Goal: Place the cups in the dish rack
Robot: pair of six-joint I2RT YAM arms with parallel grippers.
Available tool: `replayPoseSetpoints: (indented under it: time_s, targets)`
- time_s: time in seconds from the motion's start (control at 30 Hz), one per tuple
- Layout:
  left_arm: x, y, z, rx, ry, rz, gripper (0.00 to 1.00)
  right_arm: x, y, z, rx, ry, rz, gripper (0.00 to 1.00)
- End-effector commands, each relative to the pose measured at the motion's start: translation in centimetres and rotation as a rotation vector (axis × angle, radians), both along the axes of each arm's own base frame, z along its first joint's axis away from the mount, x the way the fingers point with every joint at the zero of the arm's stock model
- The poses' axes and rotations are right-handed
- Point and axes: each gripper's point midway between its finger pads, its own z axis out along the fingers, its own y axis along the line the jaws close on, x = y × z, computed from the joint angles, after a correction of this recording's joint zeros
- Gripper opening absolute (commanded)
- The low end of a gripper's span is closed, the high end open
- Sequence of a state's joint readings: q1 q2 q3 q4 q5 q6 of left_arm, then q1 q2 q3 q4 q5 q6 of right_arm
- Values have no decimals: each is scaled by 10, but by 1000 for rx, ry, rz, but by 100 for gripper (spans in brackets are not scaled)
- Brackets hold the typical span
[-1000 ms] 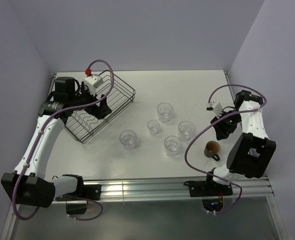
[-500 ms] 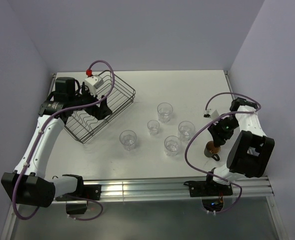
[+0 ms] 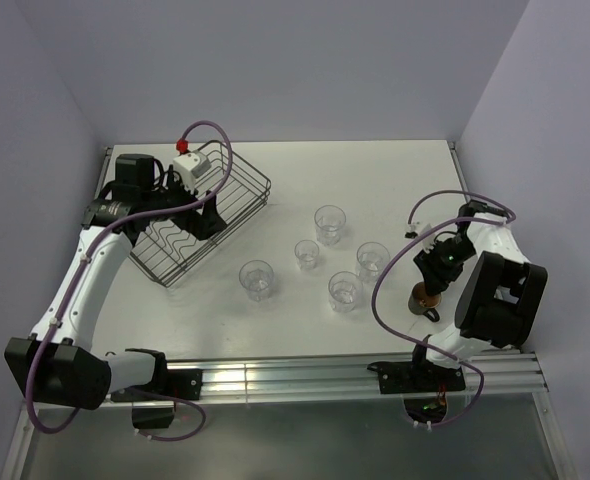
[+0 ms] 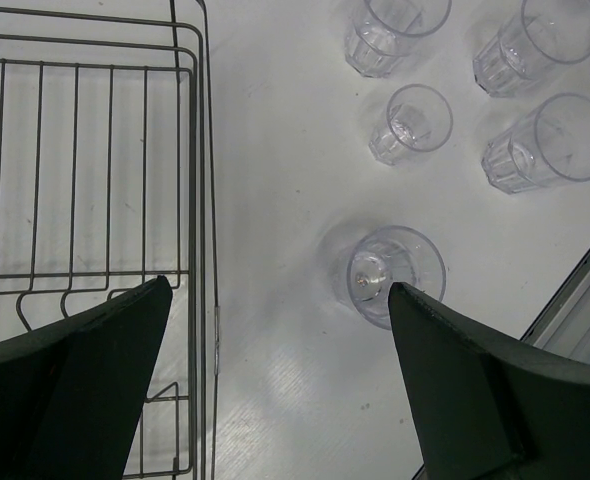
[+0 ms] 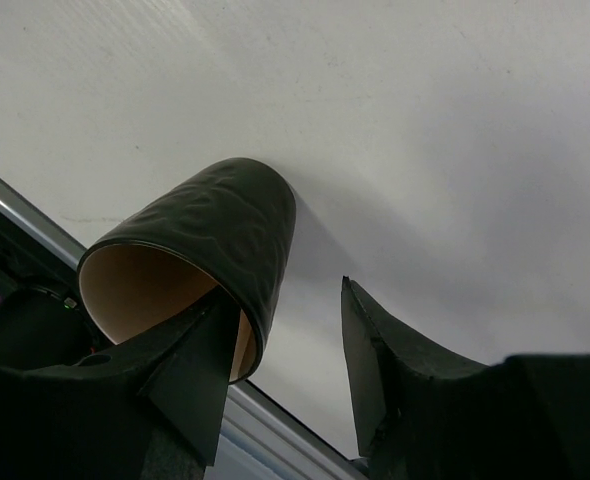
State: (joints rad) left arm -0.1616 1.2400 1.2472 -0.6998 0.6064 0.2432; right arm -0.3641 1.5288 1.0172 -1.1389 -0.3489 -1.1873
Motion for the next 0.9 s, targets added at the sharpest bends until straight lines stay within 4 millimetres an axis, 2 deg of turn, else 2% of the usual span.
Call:
replayPoseSetpoints:
  time_s: [0.0,0.4,0.6,0.73,0.87]
  targets:
    - [1,-7,5,-24,-23,-28,99,3,3,-2,8,-15,5,52]
    - [-2,-9,-2,-28,-5,-39,99,6,14,3,21,-48,61,55]
    - [-4,-9,-4,-23,-1,-40,99,5,15,-1,12,-37,87,54]
    - [-4,-9,-5,-20,1,-40,99,2,18,-4,14,-30,102,52]
    - [-5,-9,-5,-21,3,-41,99,-4,18,-10,2,-18,119,44]
